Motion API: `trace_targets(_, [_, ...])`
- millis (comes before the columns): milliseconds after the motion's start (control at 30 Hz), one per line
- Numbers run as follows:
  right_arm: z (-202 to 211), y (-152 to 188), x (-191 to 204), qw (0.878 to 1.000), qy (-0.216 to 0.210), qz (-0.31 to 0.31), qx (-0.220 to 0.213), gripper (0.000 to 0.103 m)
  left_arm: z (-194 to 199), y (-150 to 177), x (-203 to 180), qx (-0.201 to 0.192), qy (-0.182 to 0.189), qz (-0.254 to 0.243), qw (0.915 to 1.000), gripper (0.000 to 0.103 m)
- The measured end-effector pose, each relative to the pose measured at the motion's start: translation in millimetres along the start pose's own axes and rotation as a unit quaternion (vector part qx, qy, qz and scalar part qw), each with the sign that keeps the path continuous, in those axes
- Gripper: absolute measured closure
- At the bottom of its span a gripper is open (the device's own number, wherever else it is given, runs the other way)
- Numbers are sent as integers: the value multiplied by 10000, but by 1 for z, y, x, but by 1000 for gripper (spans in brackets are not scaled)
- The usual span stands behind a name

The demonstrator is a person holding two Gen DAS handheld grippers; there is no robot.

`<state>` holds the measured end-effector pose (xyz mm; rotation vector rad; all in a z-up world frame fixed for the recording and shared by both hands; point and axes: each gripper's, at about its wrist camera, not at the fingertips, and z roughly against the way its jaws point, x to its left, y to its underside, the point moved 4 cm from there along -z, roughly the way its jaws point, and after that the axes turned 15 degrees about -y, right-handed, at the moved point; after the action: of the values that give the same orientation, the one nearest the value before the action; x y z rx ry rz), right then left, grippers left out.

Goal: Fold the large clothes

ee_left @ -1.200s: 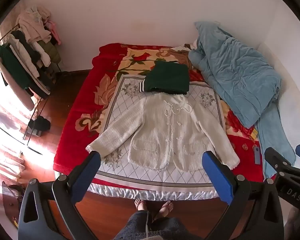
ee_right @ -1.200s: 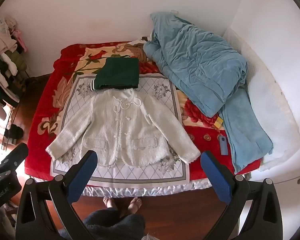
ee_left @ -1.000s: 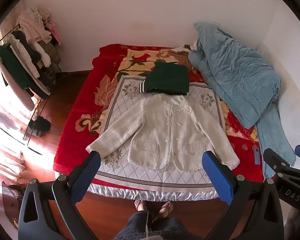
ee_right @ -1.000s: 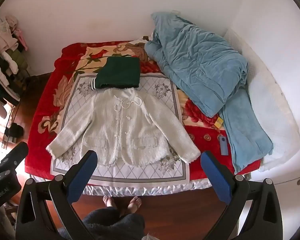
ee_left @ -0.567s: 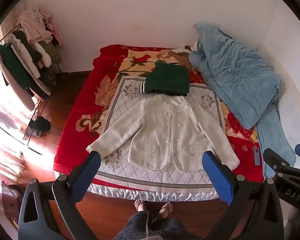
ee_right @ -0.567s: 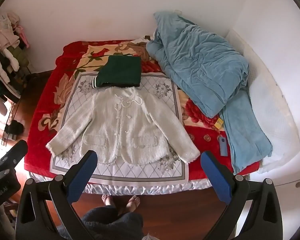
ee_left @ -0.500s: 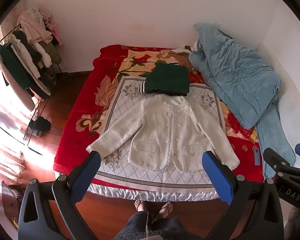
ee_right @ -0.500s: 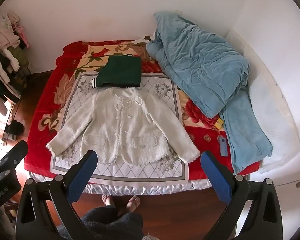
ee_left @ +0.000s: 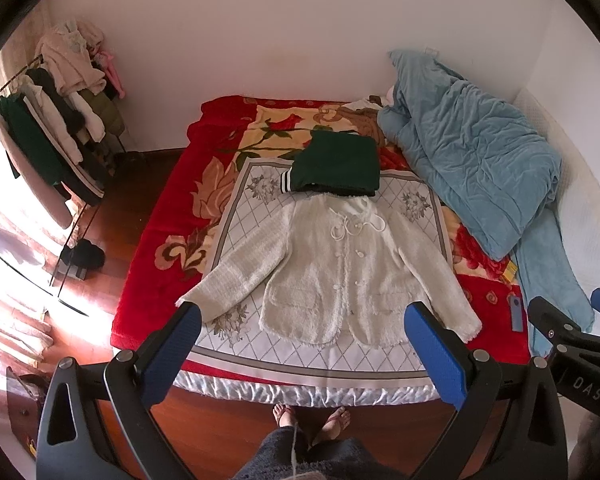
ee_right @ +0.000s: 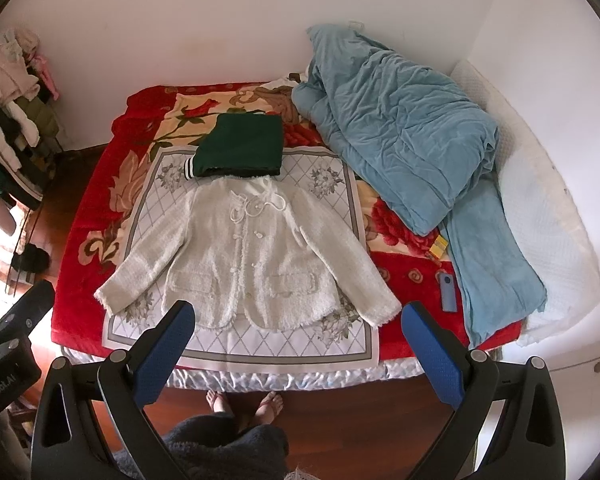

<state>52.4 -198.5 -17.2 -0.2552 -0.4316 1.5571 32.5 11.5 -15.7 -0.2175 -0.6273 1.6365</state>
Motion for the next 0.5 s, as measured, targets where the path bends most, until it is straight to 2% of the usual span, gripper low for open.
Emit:
trace_targets(33, [1, 0, 0, 10000, -2, 2, -7, 0, 0, -2, 1, 1, 1, 1, 10000, 0])
trace_targets(67, [0, 0, -1, 10000, 4, 18, -5, 0, 3, 9, -5, -2, -12, 43, 10000, 0])
trace_targets(233, [0, -2, 3, 10000, 50, 49, -31, 0, 4, 9, -5, -10, -14, 41, 10000, 0])
trace_targets(300, [7, -16, 12, 10000, 48, 36, -44, 0, 4, 9, -6, -13, -18, 37, 10000, 0])
trace_targets(500, [7, -13, 10, 10000, 39, 40, -46, 0, 5, 5, -7, -33, -24, 41, 10000, 0])
